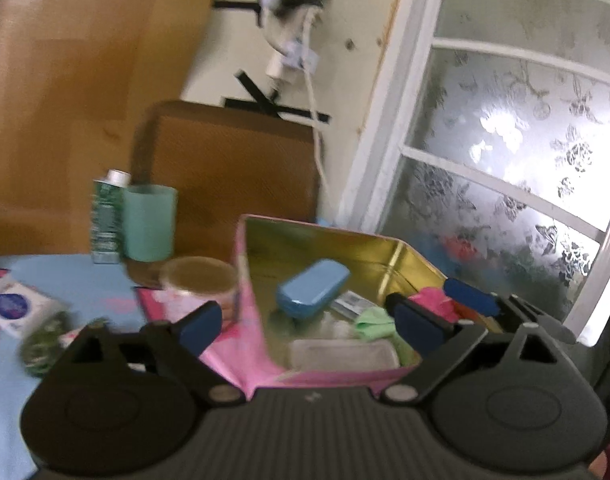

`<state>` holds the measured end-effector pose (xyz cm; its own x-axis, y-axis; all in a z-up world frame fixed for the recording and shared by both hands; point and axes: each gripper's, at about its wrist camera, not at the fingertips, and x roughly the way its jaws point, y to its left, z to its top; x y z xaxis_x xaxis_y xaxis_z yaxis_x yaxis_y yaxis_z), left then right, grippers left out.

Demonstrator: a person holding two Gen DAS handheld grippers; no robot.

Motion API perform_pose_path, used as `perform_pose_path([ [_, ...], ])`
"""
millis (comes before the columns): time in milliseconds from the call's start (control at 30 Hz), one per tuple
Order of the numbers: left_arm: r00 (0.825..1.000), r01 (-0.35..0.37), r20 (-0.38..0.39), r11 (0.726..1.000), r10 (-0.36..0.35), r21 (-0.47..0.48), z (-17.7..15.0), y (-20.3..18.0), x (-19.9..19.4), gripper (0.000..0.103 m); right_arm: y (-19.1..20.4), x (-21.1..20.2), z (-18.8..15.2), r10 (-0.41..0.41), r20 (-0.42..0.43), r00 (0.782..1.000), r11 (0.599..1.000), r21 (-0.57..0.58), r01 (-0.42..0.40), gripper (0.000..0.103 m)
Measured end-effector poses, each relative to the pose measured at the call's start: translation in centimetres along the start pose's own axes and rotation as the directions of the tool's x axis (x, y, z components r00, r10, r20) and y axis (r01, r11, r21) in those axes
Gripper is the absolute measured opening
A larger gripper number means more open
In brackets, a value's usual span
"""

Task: Organize soft objects
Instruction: 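Carry the pink toy into the pink tin and open the right gripper, then move the right tool to the green-patterned tissue pack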

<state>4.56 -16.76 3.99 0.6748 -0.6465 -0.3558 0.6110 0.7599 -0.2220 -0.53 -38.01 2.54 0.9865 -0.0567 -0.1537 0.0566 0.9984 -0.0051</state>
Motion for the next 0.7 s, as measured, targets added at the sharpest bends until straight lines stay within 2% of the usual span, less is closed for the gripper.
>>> perform_pose_path([
  [200,0.995,-0.077,0.062,0.997,0.078,-0.024,-1.5,4.0,-4.7,0.099,3.6,-1.3,0.7,0.086,0.056,0.995,0.996,-0.015,-0.086,0.079],
  [333,0.986,-0.146,0.08,0.988,0.149,-0.04,-3.0,7.0,-7.2,0.1,6.5,-1.6,0.9,0.16,0.055,0.986,0.986,-0.047,-0.157,0.078],
  [533,0.964,-0.253,0.052,0.961,0.26,-0.113,-5.2,11.7,-8.8,0.1,10.7,-1.3,0.8,0.249,0.019,0.968,0.962,-0.119,-0.245,0.078],
  [700,0.957,-0.281,0.02,0.943,0.289,-0.177,-6.9,14.4,-9.1,0.1,13.4,-0.5,0.6,0.292,-0.026,0.956,0.943,-0.161,-0.292,0.077],
])
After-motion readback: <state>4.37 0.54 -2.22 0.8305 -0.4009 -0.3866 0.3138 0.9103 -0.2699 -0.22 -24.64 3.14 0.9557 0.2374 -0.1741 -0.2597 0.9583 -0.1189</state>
